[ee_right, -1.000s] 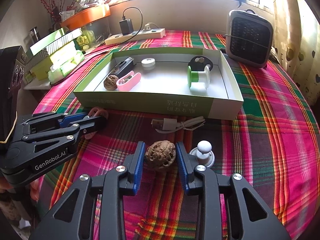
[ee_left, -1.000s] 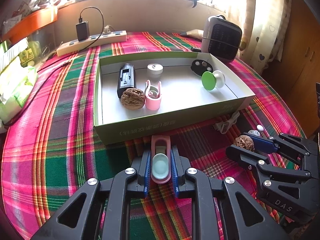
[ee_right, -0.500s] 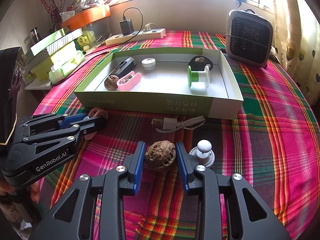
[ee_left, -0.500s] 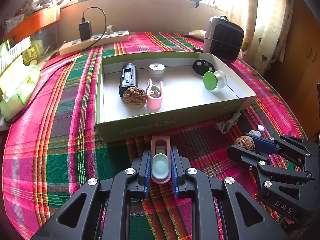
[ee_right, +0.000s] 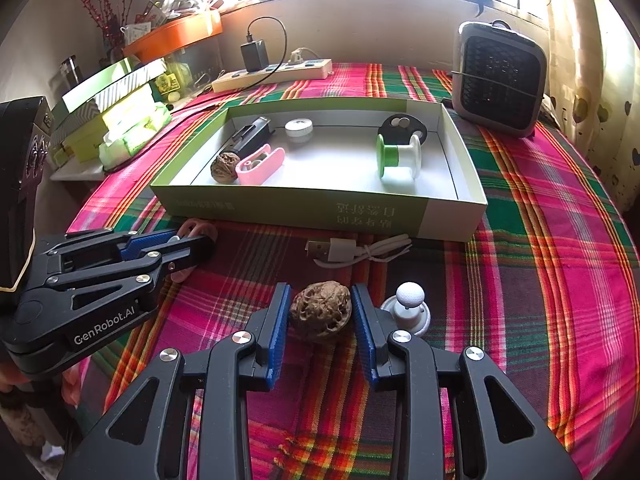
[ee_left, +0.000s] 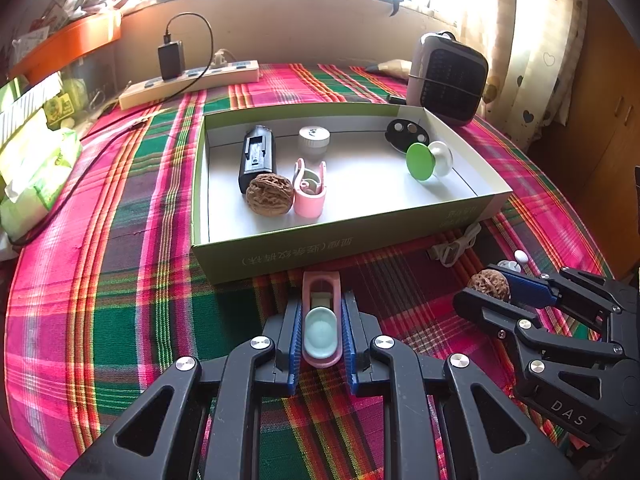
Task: Organize objects
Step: 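Lift the walnut with right tool while left tool holds the pink holder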
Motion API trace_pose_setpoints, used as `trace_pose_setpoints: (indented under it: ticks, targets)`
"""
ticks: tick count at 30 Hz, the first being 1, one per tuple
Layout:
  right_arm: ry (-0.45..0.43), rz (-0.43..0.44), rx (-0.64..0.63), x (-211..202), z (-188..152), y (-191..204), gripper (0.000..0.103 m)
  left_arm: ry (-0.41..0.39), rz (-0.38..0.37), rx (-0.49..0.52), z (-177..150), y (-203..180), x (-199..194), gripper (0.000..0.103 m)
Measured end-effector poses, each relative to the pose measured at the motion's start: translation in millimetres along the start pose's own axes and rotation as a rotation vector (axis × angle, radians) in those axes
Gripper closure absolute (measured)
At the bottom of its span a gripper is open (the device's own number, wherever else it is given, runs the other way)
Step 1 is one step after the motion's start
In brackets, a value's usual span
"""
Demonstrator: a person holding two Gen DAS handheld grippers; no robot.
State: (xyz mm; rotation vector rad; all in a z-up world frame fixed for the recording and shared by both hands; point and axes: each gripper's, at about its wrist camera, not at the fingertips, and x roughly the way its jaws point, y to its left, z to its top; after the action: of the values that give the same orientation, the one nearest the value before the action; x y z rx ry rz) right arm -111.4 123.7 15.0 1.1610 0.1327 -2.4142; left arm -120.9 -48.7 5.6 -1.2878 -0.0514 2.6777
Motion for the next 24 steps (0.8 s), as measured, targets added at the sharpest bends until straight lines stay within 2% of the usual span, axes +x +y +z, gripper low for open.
trace_pose_setpoints:
  ticks: [24]
  targets:
    - [-0.043,0.025,-0.02,-13.0,10.3,3.1,0.071,-0.034,-0.034,-0.002,5.4,-4.8,-21.0,0.087]
